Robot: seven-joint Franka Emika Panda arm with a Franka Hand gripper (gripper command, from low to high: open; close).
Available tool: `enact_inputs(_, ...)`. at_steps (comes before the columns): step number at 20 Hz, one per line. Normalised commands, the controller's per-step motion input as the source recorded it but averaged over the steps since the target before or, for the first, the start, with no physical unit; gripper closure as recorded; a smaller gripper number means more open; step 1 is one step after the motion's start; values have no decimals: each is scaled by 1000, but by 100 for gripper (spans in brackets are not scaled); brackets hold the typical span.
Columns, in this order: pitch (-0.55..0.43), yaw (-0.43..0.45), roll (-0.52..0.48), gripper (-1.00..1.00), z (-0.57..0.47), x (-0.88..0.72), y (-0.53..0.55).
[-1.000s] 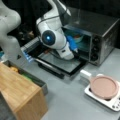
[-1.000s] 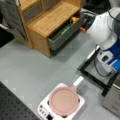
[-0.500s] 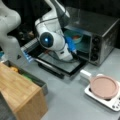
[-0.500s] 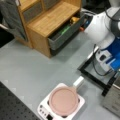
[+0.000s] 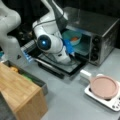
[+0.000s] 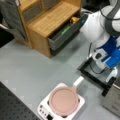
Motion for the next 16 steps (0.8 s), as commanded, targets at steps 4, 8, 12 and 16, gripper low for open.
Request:
enact_inputs(4, -101, 215, -40, 100, -44, 38, -331)
enact_inputs(8, -84, 220, -20, 100, -34, 33, -300)
enact_inputs(12, -60, 229, -12, 100, -12, 23, -297)
enact_inputs(16, -51, 226, -24, 100, 12, 15, -277)
